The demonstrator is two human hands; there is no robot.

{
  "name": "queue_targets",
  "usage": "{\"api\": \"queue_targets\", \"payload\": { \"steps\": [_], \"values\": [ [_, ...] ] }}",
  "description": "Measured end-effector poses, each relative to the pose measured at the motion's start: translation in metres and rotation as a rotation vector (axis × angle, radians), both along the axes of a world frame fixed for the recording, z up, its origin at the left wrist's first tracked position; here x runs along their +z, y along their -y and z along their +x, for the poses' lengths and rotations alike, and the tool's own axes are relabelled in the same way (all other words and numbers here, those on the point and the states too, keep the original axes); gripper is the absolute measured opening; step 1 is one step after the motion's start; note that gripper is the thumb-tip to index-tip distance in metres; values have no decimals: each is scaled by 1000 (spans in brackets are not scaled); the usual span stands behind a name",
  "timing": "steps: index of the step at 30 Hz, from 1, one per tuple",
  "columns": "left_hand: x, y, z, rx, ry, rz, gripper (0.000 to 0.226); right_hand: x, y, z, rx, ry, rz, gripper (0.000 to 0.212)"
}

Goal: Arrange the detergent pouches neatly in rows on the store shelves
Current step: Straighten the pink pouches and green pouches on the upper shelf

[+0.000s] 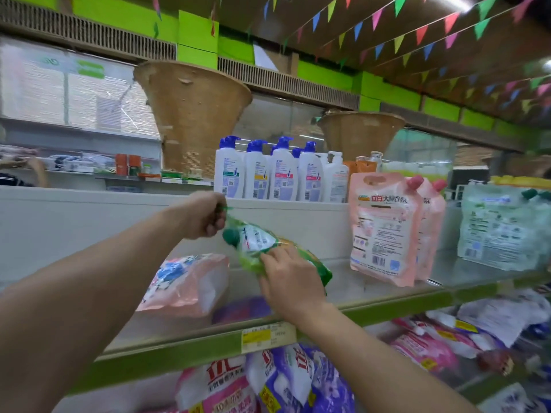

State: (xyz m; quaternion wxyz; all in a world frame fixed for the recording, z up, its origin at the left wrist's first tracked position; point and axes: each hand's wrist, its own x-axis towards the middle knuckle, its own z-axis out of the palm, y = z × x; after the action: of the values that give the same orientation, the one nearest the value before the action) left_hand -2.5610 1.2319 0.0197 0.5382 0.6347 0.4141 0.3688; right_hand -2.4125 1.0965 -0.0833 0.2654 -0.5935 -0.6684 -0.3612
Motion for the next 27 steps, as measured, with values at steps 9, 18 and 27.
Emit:
{"api": "queue_targets", "payload": {
  "steps": [9, 18, 27],
  "values": [
    [45, 9, 62, -208, 271, 160, 26, 52, 13, 62, -9, -897, 140, 43],
    [-4, -43, 83, -273, -56, 175, 31, 43, 8, 90, -77, -1016, -96, 24],
    [-12, -48, 102, -498, -45, 102, 21, 41, 4, 104, -98, -1113, 47, 37]
  ]
}}
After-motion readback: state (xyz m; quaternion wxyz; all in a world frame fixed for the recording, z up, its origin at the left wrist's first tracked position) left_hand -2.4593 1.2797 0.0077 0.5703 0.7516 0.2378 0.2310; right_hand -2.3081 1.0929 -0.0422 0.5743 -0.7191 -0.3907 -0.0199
